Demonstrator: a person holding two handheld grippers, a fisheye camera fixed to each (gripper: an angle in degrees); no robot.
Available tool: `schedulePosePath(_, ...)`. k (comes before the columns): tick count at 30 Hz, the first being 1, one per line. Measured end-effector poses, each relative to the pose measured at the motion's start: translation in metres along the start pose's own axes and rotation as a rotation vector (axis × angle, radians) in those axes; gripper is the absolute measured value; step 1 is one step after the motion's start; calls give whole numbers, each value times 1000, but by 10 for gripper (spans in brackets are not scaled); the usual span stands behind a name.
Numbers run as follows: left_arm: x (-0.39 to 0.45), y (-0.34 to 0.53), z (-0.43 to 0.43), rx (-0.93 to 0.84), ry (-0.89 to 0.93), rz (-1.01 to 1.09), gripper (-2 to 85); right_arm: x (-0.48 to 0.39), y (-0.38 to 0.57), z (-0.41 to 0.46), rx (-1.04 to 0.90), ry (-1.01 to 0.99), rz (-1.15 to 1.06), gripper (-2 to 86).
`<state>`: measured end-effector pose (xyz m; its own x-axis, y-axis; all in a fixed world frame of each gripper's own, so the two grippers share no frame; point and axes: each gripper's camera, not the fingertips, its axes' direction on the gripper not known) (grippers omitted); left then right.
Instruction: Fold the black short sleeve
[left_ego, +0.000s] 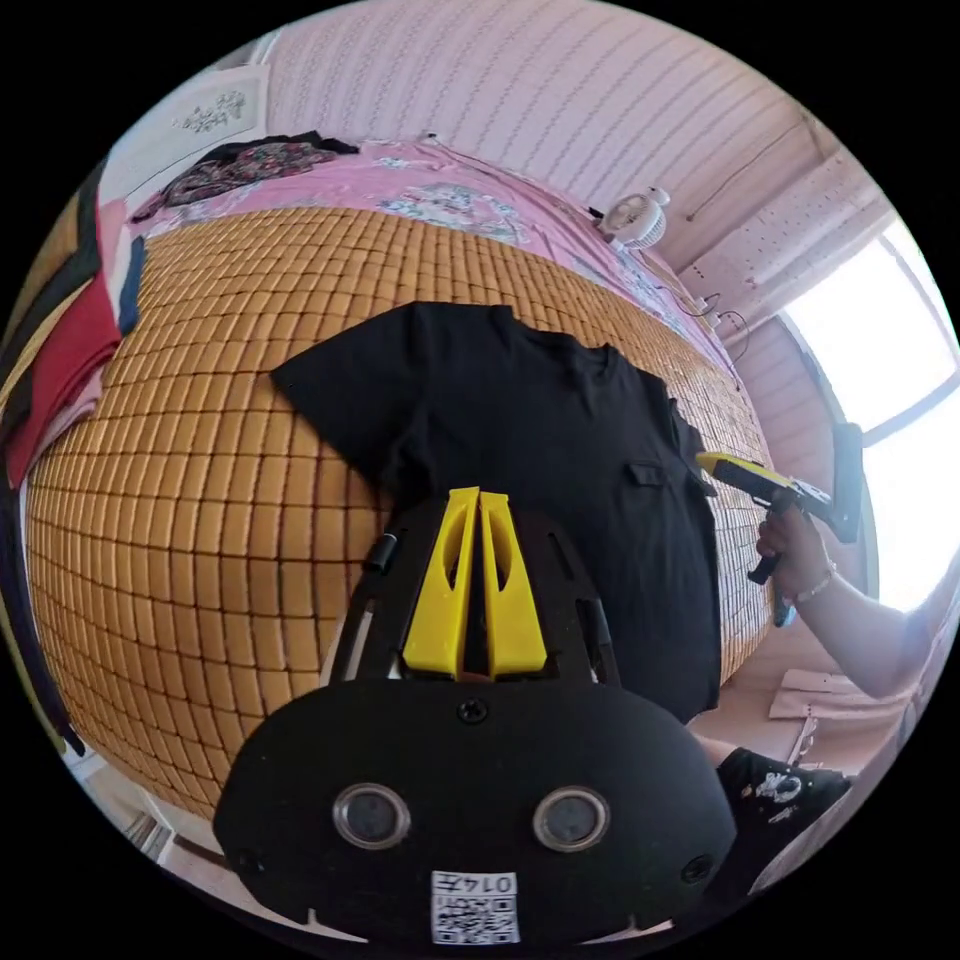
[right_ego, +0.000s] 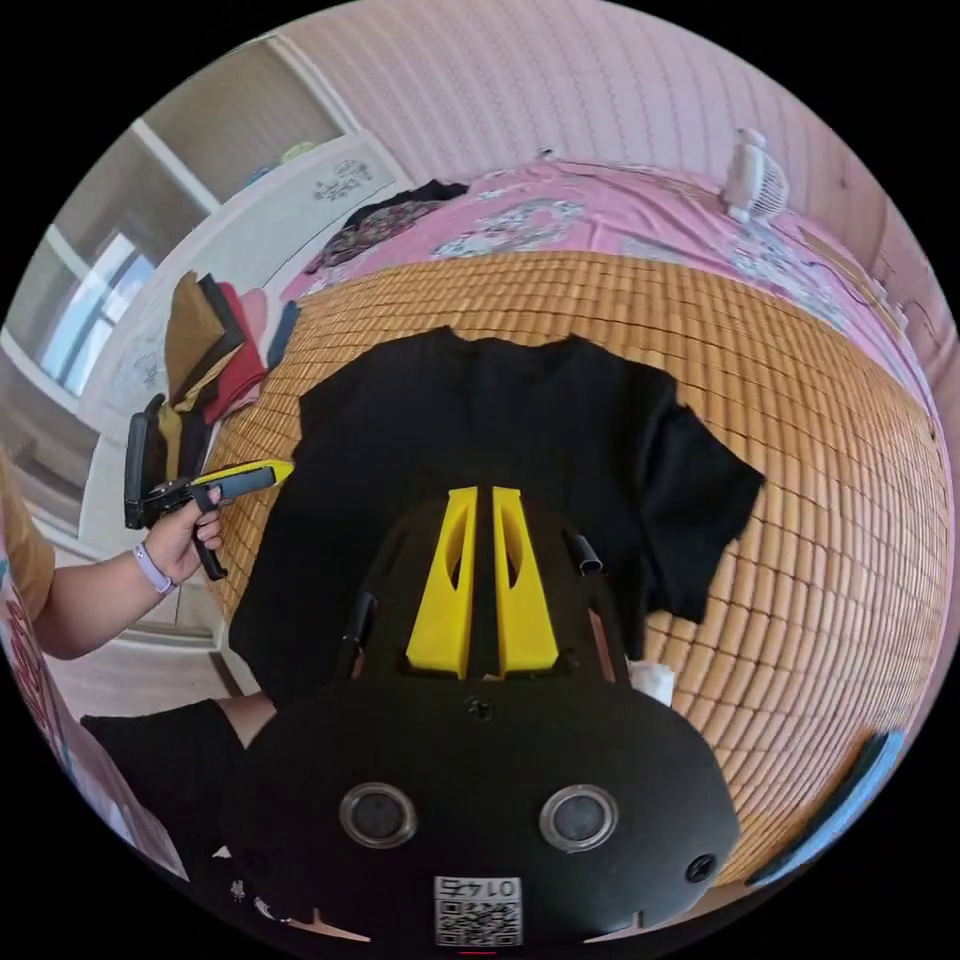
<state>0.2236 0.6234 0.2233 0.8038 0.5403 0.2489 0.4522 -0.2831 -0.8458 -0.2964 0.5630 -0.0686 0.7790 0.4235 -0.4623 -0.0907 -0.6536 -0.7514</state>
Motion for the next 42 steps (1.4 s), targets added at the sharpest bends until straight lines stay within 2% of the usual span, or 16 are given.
schedulePosePath(4,-51,27,-18,73,-5,-110,-9,-101,-85,64,-19,-135,-242,55)
schedulePosePath(9,-69,34,-11,152,67,-165,-5,-202,-165,137,-108,-175,-432,80)
schedulePosePath(12,-72,29,-1,175,73,-145,-2,-246,-198,180,-196,-101,-500,82)
schedulePosePath(16,-71,20,19,121,45,-107,-2,-284,-212,229,-313,25,-569,67)
schedulePosePath(18,-69,17,33,52,4,-82,-5,-289,-208,230,-266,92,-607,53)
schedulePosePath(21,-72,18,35,86,32,-77,-8,-277,-208,229,-252,49,-564,16)
schedulePosePath(24,-69,16,35,77,35,-81,-9,-244,-210,214,-200,-89,-414,6)
schedulePosePath(27,-62,18,14,189,91,-66,-9,-203,-191,149,25,-186,-250,10)
schedulePosePath(29,-52,21,-8,271,193,-23,-7,-161,-158,104,125,-128,-142,21)
schedulePosePath(32,-30,23,-17,249,197,56,-6,-100,-114,91,77,-40,-6,50)
schedulePosePath(35,-12,22,-11,185,194,105,-5,-51,-79,92,7,-53,110,62)
schedulePosePath(42,39,-16,15,102,213,221,-9,-1,11,61,9,45,217,64)
